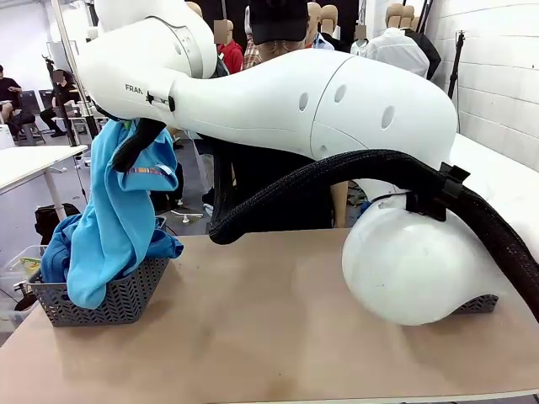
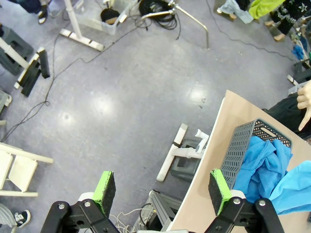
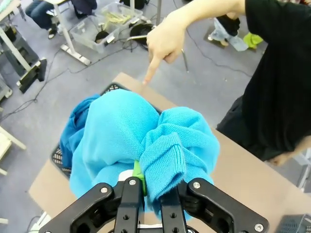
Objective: Sort the tops and bottoms.
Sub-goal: Sort the clothes according to human instructions.
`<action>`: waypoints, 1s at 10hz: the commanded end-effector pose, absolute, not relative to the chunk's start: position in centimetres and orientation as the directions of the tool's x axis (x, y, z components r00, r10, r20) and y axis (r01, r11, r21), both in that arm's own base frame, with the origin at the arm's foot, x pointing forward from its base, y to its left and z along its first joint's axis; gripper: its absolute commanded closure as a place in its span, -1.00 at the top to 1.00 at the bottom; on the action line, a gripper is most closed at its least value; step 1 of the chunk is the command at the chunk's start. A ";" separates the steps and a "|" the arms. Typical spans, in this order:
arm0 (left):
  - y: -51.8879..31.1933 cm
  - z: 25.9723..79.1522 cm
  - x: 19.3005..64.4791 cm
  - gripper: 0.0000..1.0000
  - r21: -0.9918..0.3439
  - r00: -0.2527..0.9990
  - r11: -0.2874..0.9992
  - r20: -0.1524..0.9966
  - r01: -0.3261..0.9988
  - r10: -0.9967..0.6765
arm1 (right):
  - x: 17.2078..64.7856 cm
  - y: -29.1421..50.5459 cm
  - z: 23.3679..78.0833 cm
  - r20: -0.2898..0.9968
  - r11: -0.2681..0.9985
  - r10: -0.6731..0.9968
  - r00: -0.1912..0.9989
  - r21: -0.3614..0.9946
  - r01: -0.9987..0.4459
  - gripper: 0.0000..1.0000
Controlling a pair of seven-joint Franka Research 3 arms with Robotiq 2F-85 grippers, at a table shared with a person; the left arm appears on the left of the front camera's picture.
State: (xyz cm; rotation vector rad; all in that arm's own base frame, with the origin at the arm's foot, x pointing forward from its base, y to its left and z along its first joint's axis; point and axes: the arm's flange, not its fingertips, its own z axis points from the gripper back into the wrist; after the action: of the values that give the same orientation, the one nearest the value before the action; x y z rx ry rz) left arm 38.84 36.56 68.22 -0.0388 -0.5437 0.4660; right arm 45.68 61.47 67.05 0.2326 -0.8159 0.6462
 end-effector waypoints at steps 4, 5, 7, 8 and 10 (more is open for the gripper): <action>36.6 68.3 38.6 1.00 -0.156 0.749 0.895 0.499 -0.418 0.436 | 53.7 72.9 68.4 0.835 0.541 0.387 0.392 0.139 -0.829 -1.00; 36.6 68.3 38.6 1.00 -0.156 0.749 0.895 0.499 -0.418 0.436 | 55.9 75.4 67.7 0.805 0.566 0.424 0.414 0.121 -0.815 -1.00; 36.6 68.3 38.6 1.00 -0.156 0.749 0.895 0.499 -0.418 0.436 | 60.2 79.6 64.5 0.741 0.561 0.448 0.501 0.203 -0.802 -1.00; 36.6 68.3 38.6 1.00 -0.156 0.749 0.895 0.499 -0.418 0.436 | 62.4 81.1 61.7 0.704 0.608 0.440 0.558 0.224 -0.762 -1.00; 36.6 68.3 38.6 1.00 -0.156 0.749 0.895 0.499 -0.418 0.436 | 64.9 82.9 56.4 0.635 0.654 0.429 0.643 0.273 -0.706 -1.00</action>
State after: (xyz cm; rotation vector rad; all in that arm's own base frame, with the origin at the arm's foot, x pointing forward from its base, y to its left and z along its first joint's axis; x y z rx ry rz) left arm 38.84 36.56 68.23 -0.0387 -0.5439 0.4659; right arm 51.24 65.43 50.68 0.5404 -0.6033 0.7326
